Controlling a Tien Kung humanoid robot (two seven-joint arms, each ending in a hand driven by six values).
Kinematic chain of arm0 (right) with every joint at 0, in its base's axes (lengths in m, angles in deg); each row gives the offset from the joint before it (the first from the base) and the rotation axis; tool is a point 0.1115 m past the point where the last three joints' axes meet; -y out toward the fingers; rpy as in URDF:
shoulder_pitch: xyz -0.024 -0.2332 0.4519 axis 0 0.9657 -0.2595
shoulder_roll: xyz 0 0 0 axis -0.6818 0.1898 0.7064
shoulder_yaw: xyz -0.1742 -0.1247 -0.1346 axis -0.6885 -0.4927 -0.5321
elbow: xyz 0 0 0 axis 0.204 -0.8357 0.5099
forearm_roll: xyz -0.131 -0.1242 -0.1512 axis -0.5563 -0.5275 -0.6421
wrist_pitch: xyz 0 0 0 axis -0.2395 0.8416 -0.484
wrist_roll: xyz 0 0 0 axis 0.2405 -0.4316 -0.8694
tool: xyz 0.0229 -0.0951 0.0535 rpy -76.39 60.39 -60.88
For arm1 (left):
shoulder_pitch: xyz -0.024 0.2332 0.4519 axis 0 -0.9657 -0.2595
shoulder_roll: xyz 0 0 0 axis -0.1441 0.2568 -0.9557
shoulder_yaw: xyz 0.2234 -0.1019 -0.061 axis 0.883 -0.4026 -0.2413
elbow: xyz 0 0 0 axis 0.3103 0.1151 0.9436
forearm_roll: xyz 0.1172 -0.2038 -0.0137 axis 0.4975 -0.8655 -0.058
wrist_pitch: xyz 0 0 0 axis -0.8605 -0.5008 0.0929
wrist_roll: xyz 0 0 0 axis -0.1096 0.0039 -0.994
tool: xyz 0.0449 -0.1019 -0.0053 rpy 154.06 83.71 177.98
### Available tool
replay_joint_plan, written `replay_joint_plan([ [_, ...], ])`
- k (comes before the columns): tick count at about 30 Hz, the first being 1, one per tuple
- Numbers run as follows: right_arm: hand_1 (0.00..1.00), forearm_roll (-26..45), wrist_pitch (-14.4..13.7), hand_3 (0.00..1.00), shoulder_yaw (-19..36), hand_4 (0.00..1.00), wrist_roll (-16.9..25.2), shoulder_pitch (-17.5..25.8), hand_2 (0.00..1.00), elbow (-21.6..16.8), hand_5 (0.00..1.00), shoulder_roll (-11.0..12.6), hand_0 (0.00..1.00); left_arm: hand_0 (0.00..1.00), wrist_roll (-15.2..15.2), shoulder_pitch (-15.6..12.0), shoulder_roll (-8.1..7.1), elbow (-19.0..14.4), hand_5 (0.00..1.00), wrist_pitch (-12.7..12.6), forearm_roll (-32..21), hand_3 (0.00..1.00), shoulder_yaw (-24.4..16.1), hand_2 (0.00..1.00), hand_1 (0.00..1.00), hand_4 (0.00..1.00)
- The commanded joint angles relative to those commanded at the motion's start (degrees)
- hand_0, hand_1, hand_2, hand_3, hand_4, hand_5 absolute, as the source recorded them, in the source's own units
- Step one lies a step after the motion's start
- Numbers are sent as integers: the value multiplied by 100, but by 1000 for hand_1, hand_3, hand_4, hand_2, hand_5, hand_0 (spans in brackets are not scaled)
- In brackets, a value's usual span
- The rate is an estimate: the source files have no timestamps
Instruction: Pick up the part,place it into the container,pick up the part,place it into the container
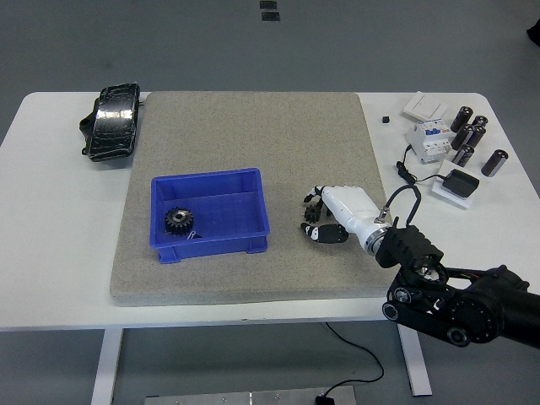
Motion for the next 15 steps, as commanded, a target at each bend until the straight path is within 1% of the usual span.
replay_joint_plan([
  [2,443,11,-20,666,-14,579,-1,-2,475,3,223,-9,306,679,-10,1,1,2,431,-2,-10,571,3,599,665,551],
  [3,433,18,-29,667,-19,564,0,-2,444,4,183,-14,293,679,-13,1,1,2,437,-1,-13,569,4,599,665,552],
  [14,428,67,-134,666,-100,572,44,5,428,46,182,-43,286,679,-43,-9,-15,-4,451,-22,-36,568,-8,601,665,556],
  [15,427,57,-147,665,-108,583,47,8,408,43,182,-39,283,679,-50,-8,-14,-3,463,-22,-45,565,-4,603,664,560],
])
